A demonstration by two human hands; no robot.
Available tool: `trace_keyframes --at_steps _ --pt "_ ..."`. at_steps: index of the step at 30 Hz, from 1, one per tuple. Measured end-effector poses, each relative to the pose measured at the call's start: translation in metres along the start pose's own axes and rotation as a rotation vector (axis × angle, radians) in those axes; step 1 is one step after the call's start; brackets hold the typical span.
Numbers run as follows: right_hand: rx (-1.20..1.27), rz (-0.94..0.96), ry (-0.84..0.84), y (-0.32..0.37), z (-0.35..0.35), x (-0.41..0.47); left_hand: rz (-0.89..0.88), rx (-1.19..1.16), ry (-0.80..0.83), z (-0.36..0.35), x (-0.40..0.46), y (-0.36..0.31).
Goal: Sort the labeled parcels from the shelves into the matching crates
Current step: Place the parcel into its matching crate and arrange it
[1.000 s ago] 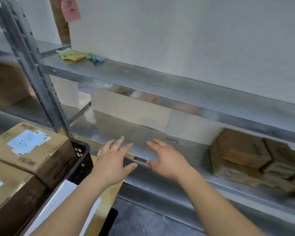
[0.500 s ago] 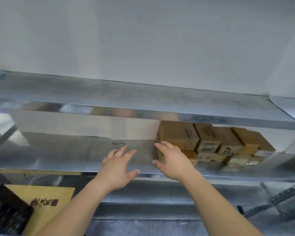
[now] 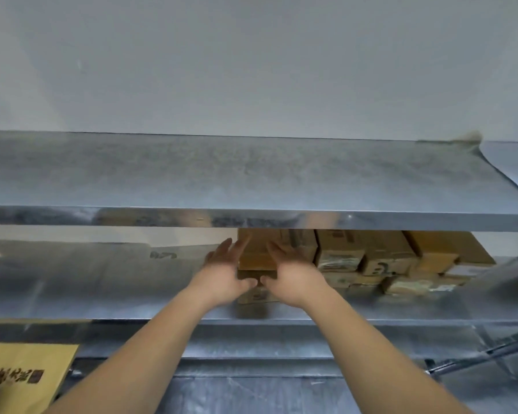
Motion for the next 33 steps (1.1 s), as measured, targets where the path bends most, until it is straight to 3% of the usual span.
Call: trace_keyframes --at_steps 5,10,13,16,23,28,33 --pt "0.077 0.068 -0.097 -0.004 -0.017 0.012 -0.032 -0.068 -0.054 -0.009 0.009 -0.004" --pt "0.411 0.061 -0.344 0.002 -0.027 0.006 -0.009 -0.110 -0.243 -0.020 -0.001 -0.002" --pt "0.532 0.027 -0.410 0.003 -0.024 -0.003 0.043 -0.125 -0.380 -0.020 -0.013 -0.006" --pt "0.537 0.009 -0.270 0.002 -0.023 -0.004 0.091 -0.156 -0.466 -0.020 -0.031 0.004" --pt "0.519 0.115 0.135 0.019 -0.038 -0.011 0.191 -0.380 -0.366 -0.009 -0.082 0.015" --pt "0.428 0.147 0.195 0.043 -0.056 -0.018 0.217 -0.486 -0.272 -0.008 -0.116 0.016" --pt "0.517 0.284 0.236 0.065 -0.072 -0.041 0.251 -0.438 -0.460 -0.018 -0.166 0.037"
Point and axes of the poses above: each hand's wrist, its own x-axis towards the middle knuckle, its own z-axis out of the back of the hand, y = z × x, the point moved 3 cm from there along x, towards the middle knuckle, and after that the axes turned 15 degrees about -z, right-handed, at the moved point
